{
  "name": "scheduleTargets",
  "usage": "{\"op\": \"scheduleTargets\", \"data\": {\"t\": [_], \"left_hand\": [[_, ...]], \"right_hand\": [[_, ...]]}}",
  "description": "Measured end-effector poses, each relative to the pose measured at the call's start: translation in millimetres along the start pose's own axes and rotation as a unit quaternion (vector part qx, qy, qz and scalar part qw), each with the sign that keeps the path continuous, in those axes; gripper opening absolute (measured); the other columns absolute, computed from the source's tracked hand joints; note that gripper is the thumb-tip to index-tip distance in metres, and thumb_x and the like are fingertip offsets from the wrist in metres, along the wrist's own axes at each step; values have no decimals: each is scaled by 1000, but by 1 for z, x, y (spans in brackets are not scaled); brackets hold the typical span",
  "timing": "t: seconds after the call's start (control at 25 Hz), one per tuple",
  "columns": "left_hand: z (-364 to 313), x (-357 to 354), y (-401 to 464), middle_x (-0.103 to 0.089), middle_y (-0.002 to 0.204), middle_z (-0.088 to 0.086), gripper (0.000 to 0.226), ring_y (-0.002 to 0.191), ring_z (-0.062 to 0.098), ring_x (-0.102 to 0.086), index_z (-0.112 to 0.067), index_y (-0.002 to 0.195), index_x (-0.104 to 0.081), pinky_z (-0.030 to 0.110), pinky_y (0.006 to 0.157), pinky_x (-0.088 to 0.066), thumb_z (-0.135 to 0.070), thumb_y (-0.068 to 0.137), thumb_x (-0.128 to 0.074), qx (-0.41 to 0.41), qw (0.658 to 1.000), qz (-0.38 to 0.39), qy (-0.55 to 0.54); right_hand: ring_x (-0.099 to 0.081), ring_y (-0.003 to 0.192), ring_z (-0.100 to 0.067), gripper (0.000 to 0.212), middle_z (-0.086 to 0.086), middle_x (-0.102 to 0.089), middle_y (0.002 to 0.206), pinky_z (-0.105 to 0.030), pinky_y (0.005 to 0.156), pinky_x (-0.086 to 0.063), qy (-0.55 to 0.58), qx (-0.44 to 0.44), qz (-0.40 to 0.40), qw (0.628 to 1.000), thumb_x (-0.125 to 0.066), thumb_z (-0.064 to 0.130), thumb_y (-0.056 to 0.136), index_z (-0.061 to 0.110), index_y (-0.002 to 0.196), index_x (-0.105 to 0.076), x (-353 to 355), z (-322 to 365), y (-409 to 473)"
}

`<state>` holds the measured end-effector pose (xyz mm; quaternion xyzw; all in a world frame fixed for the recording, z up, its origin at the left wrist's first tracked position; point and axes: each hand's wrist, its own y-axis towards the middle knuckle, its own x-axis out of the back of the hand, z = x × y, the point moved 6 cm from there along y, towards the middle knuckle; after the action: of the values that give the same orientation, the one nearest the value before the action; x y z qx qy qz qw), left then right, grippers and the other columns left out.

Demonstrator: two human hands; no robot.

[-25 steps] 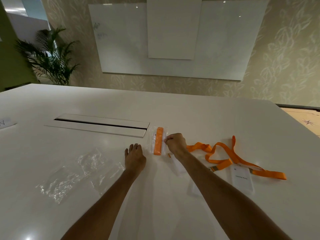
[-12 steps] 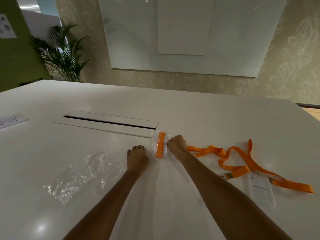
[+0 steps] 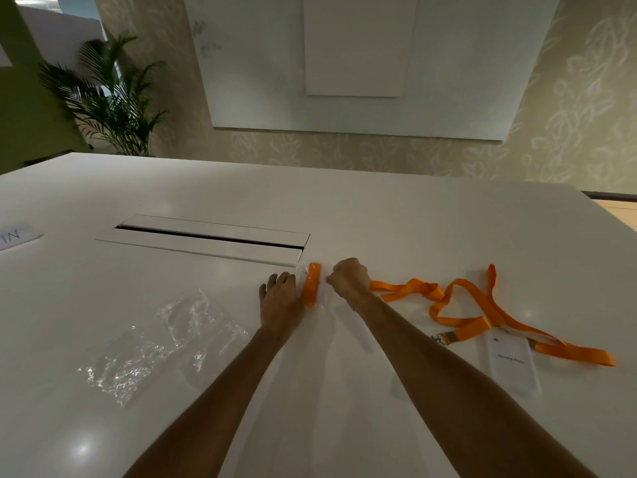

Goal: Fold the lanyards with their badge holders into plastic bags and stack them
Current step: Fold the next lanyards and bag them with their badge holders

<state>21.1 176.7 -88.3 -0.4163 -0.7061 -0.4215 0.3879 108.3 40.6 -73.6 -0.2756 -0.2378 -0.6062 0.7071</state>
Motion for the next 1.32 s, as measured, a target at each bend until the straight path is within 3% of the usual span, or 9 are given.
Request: {"op": "scheduleTargets", "data": {"t": [0.2,0.32,0.44,0.52,0.68,0.84,0.96,1.04,1.32], "left_hand": [[-47,9,-5,-64,115,11,31,112,29,-55,-7,114,-58,41,99,-44,-23,91,-44,-52,993,-48,-92],[-74,5,-13,-58,129,8,33,125,23,-46,-9,123,-55,35,108,-36,-17,91,-53,-58,989,-18,-136],[-94,-1,-21,-56,131,6,39,125,20,-46,-10,127,-53,30,106,-35,-28,92,-55,-68,987,16,-147],[-101,-7,-26,-57,129,7,44,121,20,-49,-10,127,-53,29,103,-37,-34,91,-57,-71,986,29,-146],[-109,-18,-37,-63,120,8,37,114,23,-55,-9,120,-58,29,94,-44,-32,90,-57,-76,986,47,-138],[-110,-26,-46,-62,121,7,36,113,21,-55,-11,123,-56,30,96,-44,-30,92,-53,-62,988,51,-129],[-109,-30,-52,-62,119,6,35,109,20,-56,-12,121,-55,28,94,-45,-32,92,-53,-59,989,43,-125],[-110,-31,-54,-61,121,6,37,111,20,-55,-13,123,-54,28,96,-44,-33,92,-53,-59,989,42,-127],[-106,-33,-56,-63,118,5,39,109,21,-56,-14,122,-56,30,96,-46,-35,89,-58,-47,988,39,-141]], "right_hand": [[-68,91,-26,36,-8,-70,103,-37,80,-58,31,7,-25,999,-71,12,74,12,110,-66,36,-20,-7],[-66,91,-23,35,-7,-68,109,-36,79,-58,10,3,-50,999,-68,11,76,15,110,-67,60,-38,-13],[-63,83,-19,29,-7,-68,108,-30,69,-56,-18,7,-56,998,-62,8,82,10,110,-67,81,-56,-24],[-65,78,-20,24,-6,-71,99,-28,60,-52,-37,2,-64,997,-60,5,81,8,102,-70,92,-67,-32],[-68,73,-23,11,-6,-70,75,-35,65,-56,-30,-6,-55,998,-62,8,76,10,83,-71,100,-90,-46],[-67,80,-23,23,-5,-69,86,-35,70,-57,-19,11,-44,999,-69,12,71,13,94,-69,99,-101,-57],[-63,85,-18,29,-4,-68,96,-27,64,-49,-26,20,-35,999,-68,12,74,13,103,-68,98,-98,-65],[-61,81,-15,31,-4,-68,95,-23,58,-44,-29,19,-31,999,-68,14,75,13,106,-67,95,-99,-69],[-59,76,-15,27,-8,-69,101,-24,57,-48,-32,16,-39,999,-66,11,82,10,109,-68,91,-96,-76]]}}
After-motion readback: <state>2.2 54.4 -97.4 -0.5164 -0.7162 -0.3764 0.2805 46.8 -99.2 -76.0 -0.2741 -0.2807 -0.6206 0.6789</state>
